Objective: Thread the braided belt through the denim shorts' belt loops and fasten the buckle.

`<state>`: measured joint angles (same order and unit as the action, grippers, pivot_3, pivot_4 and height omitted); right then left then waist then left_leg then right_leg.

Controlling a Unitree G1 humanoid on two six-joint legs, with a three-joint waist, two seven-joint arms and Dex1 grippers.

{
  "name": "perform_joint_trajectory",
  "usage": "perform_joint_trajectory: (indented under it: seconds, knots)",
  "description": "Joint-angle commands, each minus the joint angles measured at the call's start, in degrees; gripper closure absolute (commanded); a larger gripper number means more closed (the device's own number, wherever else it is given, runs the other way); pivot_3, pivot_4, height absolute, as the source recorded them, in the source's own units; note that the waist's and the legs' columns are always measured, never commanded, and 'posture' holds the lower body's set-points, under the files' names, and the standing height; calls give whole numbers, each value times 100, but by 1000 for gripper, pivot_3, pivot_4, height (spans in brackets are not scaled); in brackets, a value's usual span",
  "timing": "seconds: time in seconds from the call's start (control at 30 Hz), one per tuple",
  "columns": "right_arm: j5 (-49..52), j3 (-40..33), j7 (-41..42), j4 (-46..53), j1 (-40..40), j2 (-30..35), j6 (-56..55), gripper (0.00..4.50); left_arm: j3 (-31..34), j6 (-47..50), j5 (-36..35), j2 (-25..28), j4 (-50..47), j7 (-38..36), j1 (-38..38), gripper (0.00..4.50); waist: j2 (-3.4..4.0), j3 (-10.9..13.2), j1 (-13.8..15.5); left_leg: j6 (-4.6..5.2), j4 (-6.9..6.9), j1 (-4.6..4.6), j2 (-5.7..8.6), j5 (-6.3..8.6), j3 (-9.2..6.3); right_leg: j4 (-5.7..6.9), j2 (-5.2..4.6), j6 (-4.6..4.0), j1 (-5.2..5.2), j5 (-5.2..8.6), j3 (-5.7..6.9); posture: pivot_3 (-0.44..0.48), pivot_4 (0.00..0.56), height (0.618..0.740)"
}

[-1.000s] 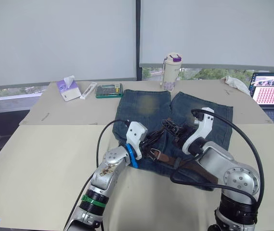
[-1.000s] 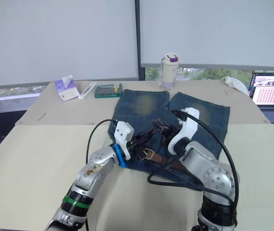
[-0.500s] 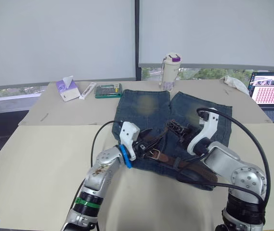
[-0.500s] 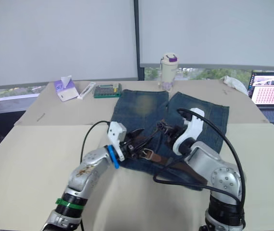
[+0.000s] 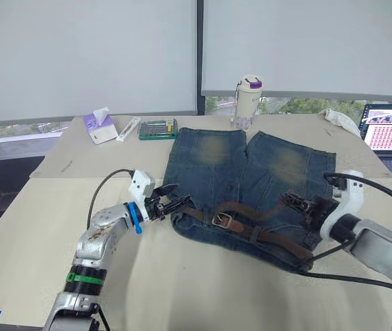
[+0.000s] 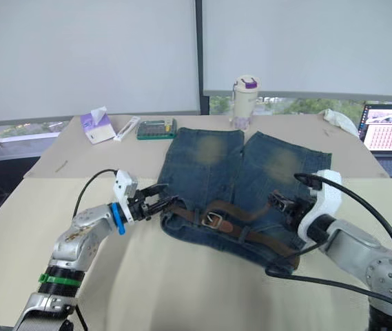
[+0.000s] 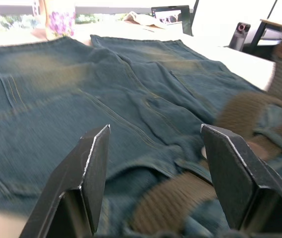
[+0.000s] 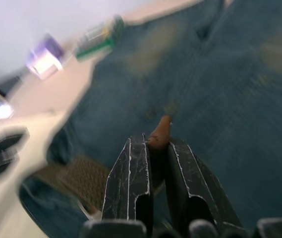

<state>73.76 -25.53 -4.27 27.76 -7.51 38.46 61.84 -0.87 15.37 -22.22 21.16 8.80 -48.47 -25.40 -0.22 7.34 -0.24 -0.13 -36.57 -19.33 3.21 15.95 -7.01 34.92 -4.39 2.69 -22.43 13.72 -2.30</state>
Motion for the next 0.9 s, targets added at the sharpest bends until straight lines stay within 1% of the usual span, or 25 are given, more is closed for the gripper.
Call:
perform_joint_trajectory:
  seconds: [0.03, 0.1, 0.2, 0.3, 0.5, 0.53, 0.67, 0.77, 0.9]
  knots:
    - [-602, 35, 508, 204, 225, 586, -94, 4446, -332, -598, 378, -120, 342, -251, -338, 1405, -2, 1, 8, 0, 0, -1, -1, 0, 2, 0, -1, 2, 1, 1, 0, 0, 150, 740]
    - [-1001, 158, 762, 222, 381, 873, -185, 4446, -499, -874, 548, -227, 601, -372, -504, 1405, -5, 3, 11, 0, 0, 0, 1, 0, 5, -1, -1, 12, 3, 7, -1, 0, 150, 740]
    - [-1325, 297, 1027, 289, 466, 1011, -252, 4446, -681, -1212, 711, -405, 949, -538, -739, 1405, -17, 10, 19, 0, 0, -1, -1, 0, 6, -1, 0, 16, 4, 9, -1, 0, 150, 740]
    - [-1465, 365, 1160, 407, 384, 931, -267, 4446, -852, -1536, 837, -579, 1279, -746, -948, 2227, -26, 15, 24, 0, 0, -2, -2, 0, 6, 1, 0, 18, 3, 10, -2, 0, 150, 740]
    - [-1592, 355, 1243, 496, 298, 734, -196, 4446, -922, -1877, 870, -873, 1844, -1125, -1249, 4281, -40, 24, 55, 0, -2, -2, -2, 0, 3, 0, -2, 19, 3, 9, -2, 0, 150, 740]
    - [-1616, 342, 1254, 504, 314, 719, -192, 4446, -942, -1927, 899, -904, 1937, -1170, -1273, 4468, -41, 24, 57, 0, -2, -1, -2, 0, 3, 0, -2, 19, 3, 9, -2, 0, 150, 740]
    - [-1680, 277, 1289, 509, 339, 665, -170, 4446, -1001, -2044, 979, -994, 2197, -1332, -1337, 4468, -41, 25, 58, 0, -2, 0, -1, 0, 3, 1, -2, 19, 3, 9, -2, 0, 150, 740]
    - [-1714, 226, 1314, 498, 354, 658, -151, 4446, -1191, -2145, 1220, -1110, 2434, -1347, -1358, 4468, -43, 26, 72, 0, -4, 0, 0, 0, 3, 2, -2, 19, 3, 9, -2, 0, 150, 740]
    - [-1685, 151, 1341, 505, 343, 662, -107, 4446, -1375, -2103, 1416, -1191, 2456, -1409, -1312, 4468, -45, 27, 93, 0, -6, -1, 1, 0, 2, 2, -2, 20, 4, 9, -1, 0, 150, 740]
